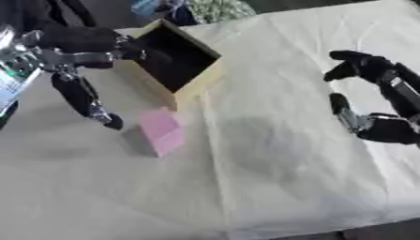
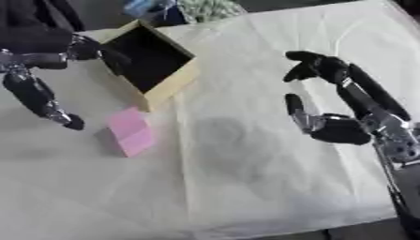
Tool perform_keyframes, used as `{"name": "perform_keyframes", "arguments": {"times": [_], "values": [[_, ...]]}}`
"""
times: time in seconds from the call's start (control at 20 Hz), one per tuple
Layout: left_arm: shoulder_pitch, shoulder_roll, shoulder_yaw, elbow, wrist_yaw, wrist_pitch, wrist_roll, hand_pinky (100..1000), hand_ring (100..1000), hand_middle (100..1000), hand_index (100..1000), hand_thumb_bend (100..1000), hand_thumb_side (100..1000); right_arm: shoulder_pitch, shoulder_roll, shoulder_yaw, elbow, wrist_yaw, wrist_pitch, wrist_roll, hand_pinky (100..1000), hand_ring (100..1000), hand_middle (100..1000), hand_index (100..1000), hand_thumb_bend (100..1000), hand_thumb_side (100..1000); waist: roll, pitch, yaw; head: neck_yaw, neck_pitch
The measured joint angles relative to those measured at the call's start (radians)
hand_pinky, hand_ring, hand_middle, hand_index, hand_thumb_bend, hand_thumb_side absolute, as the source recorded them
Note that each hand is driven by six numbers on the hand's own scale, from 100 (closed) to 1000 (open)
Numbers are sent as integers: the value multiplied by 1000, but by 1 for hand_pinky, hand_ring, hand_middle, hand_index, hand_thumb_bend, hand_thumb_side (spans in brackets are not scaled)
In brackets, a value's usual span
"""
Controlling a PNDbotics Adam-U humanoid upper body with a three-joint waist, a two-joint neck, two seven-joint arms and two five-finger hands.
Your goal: Pick up objects on the table and place them in the box.
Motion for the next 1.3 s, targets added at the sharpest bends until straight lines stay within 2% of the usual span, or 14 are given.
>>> {"name": "perform_keyframes", "arguments": {"times": [0.5,1.3], "values": [[-1,-24,-27,37,-14,0,0,846,793,723,997,634,100,-1,0,0,0,0,0,0,777,756,644,937,100,346,7,1,-3,-4,0],[-1,-47,-49,66,-54,-10,10,846,787,713,979,643,100,-5,0,0,5,0,0,2,777,756,643,937,100,346,9,3,-4,-9,0]]}}
